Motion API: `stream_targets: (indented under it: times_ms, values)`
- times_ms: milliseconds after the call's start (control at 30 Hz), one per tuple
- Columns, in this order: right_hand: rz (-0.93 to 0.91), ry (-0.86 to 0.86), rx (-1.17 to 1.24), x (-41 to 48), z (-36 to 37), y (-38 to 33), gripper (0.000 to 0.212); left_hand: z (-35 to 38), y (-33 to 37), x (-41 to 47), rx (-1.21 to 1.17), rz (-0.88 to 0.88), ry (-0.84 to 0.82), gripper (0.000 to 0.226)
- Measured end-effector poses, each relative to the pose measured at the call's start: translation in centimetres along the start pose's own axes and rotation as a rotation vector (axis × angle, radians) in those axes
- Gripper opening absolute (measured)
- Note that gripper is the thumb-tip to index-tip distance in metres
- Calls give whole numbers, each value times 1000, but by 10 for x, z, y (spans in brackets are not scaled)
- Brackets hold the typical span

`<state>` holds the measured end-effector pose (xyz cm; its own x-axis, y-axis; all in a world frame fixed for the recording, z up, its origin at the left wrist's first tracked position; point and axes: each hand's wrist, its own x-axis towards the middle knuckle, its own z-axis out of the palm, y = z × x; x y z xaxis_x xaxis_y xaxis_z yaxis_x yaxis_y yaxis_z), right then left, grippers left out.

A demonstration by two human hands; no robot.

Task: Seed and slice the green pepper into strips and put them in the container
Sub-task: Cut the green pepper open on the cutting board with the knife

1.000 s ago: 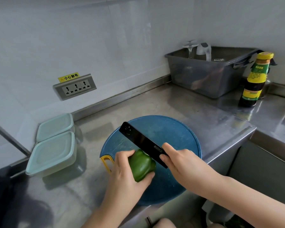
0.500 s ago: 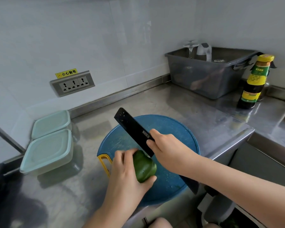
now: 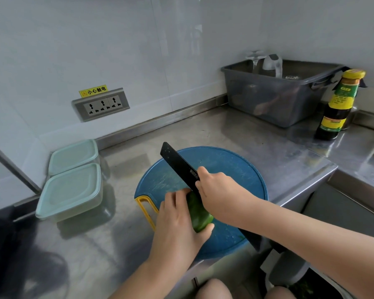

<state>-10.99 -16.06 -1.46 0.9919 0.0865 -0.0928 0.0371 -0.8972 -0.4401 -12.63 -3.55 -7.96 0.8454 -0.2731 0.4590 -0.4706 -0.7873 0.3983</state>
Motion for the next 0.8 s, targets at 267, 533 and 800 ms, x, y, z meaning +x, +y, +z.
stream_targets:
  times_ms: [267, 533, 800]
  values:
    - [56, 43, -120, -1, 6, -11, 9, 8, -3, 2, 47, 6, -12, 63]
    - [116, 13, -166, 0, 3, -23, 10, 8, 1, 1, 78, -4, -7, 72]
    - [103, 6, -235, -2, -1, -31, 6, 13, 0, 2, 107, -14, -17, 73]
